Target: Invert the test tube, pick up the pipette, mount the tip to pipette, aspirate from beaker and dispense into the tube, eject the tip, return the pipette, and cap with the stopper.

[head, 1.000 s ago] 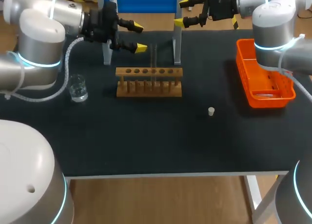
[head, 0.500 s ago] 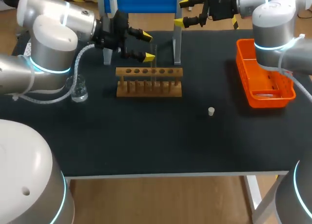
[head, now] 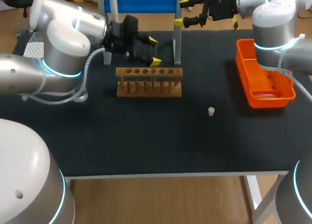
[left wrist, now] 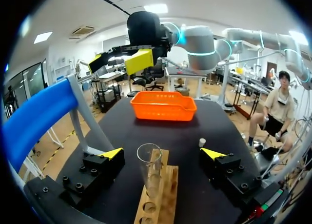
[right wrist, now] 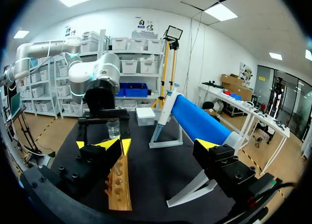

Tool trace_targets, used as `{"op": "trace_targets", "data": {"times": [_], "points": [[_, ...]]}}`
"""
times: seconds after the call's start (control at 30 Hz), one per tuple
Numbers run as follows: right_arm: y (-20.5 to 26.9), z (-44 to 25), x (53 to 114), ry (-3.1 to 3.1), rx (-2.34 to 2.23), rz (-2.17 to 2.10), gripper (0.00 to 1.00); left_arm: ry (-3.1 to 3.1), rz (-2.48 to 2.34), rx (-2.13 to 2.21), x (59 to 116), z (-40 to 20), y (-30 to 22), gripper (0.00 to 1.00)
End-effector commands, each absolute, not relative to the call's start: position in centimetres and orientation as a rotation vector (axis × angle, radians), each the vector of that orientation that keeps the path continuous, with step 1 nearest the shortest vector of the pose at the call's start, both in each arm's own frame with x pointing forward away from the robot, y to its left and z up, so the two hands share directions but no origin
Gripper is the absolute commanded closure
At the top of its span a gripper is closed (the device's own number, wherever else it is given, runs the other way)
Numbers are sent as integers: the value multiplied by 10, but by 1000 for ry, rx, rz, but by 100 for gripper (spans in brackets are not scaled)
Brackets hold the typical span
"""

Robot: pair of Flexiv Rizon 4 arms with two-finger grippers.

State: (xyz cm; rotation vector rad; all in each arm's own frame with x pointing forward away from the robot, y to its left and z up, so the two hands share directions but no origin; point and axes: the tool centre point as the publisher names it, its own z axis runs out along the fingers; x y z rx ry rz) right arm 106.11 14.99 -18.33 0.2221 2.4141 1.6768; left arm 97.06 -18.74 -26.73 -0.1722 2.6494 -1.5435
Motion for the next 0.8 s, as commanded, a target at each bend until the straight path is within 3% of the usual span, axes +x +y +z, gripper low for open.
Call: {"op": "trace_targets", "data": {"times": [0.03,0.8], "points": [[149,-182,1062,2421,220,1675,0,2657,-1514,-229,969,-273,-195,0],[149,-182,1062,2421,220,1675,0,2629,-1505,-249,973,-289,-192,0]]}}
